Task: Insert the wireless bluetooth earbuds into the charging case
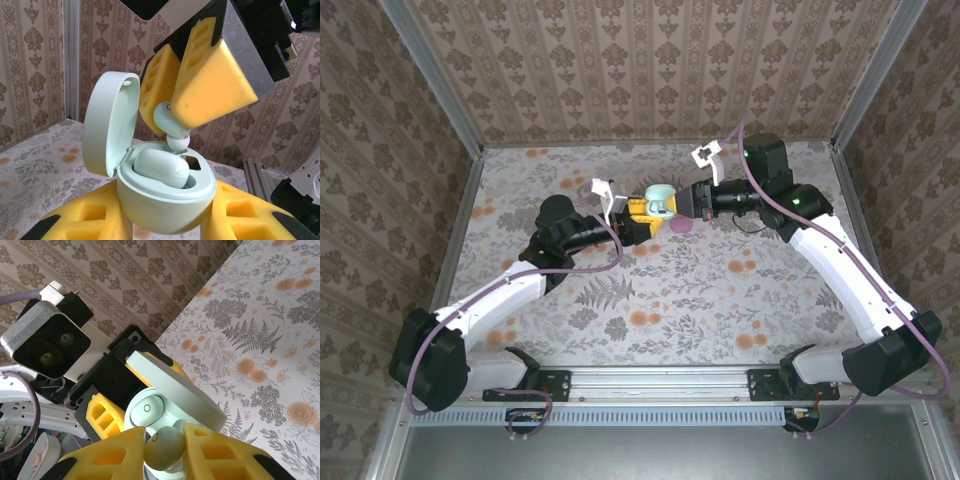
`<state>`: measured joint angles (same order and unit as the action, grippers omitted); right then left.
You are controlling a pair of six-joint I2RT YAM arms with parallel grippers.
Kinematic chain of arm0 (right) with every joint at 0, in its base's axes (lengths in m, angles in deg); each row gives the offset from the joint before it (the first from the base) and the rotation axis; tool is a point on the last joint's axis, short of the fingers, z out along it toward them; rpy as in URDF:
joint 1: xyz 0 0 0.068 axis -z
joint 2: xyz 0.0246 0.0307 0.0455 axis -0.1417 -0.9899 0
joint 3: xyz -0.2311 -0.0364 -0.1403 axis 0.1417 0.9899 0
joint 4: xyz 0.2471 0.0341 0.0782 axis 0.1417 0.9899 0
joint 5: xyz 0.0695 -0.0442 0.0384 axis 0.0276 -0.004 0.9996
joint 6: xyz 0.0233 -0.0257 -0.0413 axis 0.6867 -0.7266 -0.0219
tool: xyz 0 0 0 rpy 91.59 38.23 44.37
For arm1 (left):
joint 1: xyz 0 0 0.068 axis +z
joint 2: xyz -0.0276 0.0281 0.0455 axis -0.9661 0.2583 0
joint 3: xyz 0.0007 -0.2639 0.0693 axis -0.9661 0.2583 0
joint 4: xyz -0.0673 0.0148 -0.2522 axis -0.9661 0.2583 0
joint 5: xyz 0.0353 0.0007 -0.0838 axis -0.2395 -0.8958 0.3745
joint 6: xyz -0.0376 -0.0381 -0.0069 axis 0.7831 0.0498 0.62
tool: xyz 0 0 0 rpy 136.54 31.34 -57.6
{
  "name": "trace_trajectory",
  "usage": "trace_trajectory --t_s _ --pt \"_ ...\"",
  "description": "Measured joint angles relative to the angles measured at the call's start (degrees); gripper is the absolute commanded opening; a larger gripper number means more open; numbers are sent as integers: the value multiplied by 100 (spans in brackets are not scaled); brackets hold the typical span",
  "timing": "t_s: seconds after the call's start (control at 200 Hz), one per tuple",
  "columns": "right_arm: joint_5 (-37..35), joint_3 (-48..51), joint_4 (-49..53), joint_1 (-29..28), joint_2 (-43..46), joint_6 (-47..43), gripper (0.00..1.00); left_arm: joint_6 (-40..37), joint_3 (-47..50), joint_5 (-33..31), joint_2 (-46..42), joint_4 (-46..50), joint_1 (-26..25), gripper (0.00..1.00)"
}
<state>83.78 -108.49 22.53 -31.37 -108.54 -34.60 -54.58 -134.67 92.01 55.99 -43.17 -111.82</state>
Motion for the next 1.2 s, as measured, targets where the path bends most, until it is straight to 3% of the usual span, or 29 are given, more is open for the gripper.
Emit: trace_trajectory --t_s 1.2 --pt "-267 -76 35 -83 -44 70 43 -4 -2 -129 0 24 0 29"
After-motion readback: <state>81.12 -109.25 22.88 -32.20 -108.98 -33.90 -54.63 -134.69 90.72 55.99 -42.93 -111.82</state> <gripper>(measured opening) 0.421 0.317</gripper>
